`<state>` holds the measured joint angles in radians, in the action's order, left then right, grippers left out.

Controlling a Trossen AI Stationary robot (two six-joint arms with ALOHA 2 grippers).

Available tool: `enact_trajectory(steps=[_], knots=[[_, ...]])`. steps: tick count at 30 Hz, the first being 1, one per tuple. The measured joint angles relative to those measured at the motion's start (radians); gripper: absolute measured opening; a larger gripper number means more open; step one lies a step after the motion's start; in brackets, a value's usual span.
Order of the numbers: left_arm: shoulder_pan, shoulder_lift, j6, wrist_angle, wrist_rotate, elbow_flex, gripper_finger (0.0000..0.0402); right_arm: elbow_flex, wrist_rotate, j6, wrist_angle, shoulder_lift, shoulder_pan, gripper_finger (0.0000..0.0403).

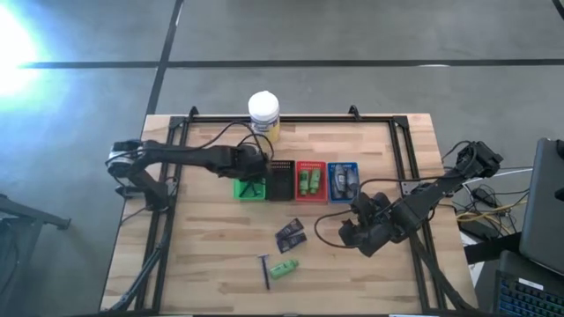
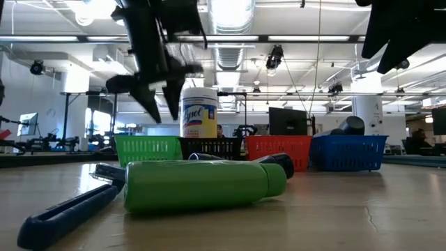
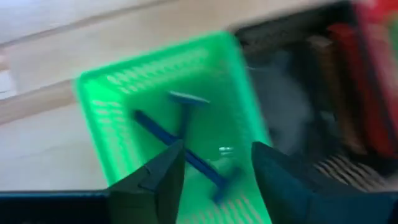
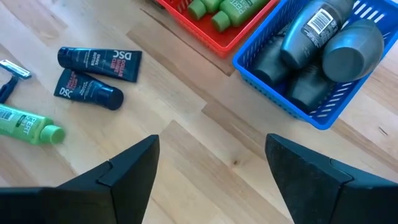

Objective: Pick & Place Travel size toiletries
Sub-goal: Put the blue razor into the green bin

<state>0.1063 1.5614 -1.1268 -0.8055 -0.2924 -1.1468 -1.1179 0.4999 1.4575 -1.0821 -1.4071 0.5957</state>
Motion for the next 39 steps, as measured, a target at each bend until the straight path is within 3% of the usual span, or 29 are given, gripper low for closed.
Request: enact_trajectory(steps=[3, 7, 11, 14, 20, 28, 39], knots=[[-0.110, -0.057, -0.009, 0.004, 0.004, -0.023, 0.0200, 0.000, 0.000, -0.002, -0.004, 0.000, 0.000, 0.0277], [-0.321, -0.082, -0.180, 0.002, 0.001, -0.031, 0.0203, 0.000, -0.001, -0.008, -0.004, 0.000, 0.000, 0.0266], [-0.544, -0.004, -0.486, 0.030, -0.058, -0.037, 0.0203, 0.005, -0.003, 0.002, -0.006, 0.000, 0.000, 0.0259], [-0.641, 0.105, -0.652, 0.036, -0.079, -0.082, 0.0203, 0.011, -0.004, -0.002, -0.006, 0.000, 0.000, 0.0261], [-0.682, 0.354, -0.704, -0.007, -0.025, -0.318, 0.0204, 0.015, -0.016, -0.028, -0.006, 0.000, 0.000, 0.0279], [-0.697, 0.579, -0.721, -0.306, 0.055, -0.646, 0.0204, 0.015, -0.042, -0.020, -0.009, 0.000, 0.009, 0.0302], [-0.717, 0.656, -0.763, -0.285, 0.081, -0.657, 0.0204, 0.024, -0.048, -0.021, -0.010, 0.000, 0.009, 0.0324]])
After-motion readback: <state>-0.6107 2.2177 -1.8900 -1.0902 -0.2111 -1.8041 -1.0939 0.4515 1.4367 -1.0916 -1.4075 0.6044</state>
